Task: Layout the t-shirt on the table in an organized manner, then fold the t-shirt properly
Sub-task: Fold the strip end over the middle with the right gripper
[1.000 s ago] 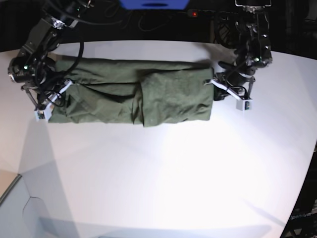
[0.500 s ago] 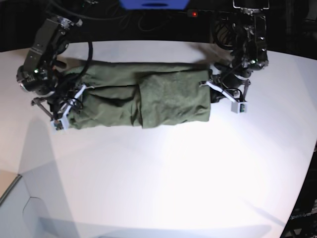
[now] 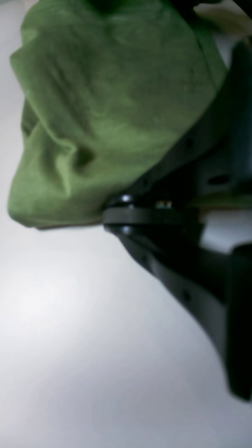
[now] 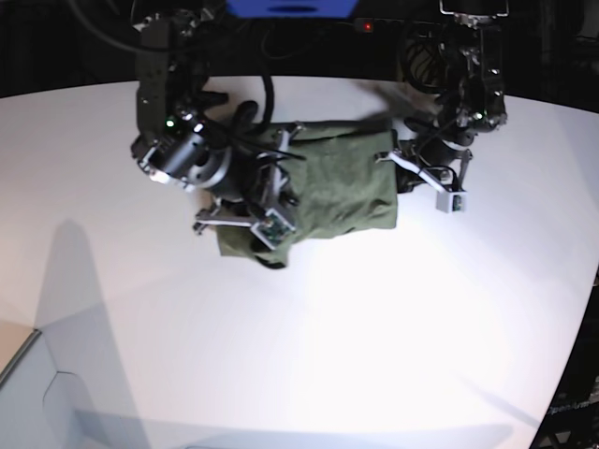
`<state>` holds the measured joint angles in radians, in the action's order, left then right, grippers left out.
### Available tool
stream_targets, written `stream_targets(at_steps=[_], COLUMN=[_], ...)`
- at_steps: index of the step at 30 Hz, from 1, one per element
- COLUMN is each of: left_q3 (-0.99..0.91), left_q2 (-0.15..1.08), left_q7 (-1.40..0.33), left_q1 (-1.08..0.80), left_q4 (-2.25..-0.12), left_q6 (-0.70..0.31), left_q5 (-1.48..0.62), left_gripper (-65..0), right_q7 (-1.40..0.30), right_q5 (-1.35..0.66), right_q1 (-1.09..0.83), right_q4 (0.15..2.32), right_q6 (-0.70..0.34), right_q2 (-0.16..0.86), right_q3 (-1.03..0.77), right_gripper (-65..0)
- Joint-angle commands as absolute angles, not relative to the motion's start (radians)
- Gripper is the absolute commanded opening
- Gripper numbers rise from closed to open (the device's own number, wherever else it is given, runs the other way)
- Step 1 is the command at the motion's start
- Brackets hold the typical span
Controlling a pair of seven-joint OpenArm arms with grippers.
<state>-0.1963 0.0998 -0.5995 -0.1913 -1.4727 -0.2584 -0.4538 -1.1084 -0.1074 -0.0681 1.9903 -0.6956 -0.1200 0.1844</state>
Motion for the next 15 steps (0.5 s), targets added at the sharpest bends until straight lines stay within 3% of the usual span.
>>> stream_targets(at_steps=[1,5,15], left_q3=[-0.196,-0.196,-0.2], left_q2=[0.104,0.104,0.102], left_q7=[-0.619,-0.619,-0.611], left_q1=[-0.196,-0.197,-0.22], left_q4=[-1.481,-1.483,-1.483], left_q6=[-0.252,-0.252,-0.252], left_q5=[-0.441,-0.446,-0.447], left_gripper=[-64.9,-64.9,-64.9], right_q7=[-1.082,-1.047,-0.951], right_q5=[-0.122,-0.122,-0.122], right_q1=[-0.059,-0.031,0.061], right_q4=[2.0,1.936,1.679], right_q6=[-0.698,-0.698,-0.698], right_q2=[-0.128,-0.131,-0.153], right_q3=[0.217,0.331,0.34], right_gripper=[-65.0,-65.0,-65.0])
